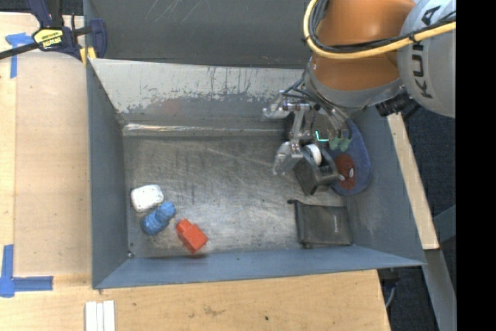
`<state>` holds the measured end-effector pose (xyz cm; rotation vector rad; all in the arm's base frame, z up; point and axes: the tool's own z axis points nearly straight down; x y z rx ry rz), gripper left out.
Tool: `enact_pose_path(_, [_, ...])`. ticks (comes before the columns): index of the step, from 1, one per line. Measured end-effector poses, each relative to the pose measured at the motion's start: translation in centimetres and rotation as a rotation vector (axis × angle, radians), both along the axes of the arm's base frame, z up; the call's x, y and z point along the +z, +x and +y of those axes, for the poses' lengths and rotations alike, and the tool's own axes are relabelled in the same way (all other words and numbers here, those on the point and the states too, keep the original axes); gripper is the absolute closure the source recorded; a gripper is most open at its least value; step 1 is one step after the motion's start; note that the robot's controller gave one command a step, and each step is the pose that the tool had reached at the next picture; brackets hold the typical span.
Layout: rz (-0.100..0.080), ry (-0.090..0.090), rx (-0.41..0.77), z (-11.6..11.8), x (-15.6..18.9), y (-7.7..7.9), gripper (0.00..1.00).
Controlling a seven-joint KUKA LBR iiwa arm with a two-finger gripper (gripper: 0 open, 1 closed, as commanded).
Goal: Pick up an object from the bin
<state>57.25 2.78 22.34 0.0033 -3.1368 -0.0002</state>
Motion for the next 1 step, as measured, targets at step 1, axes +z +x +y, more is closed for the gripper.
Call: enact_pose_path(1, [-0.008,-0.004,-0.214,-18.38,-6.42,1.00,0.00])
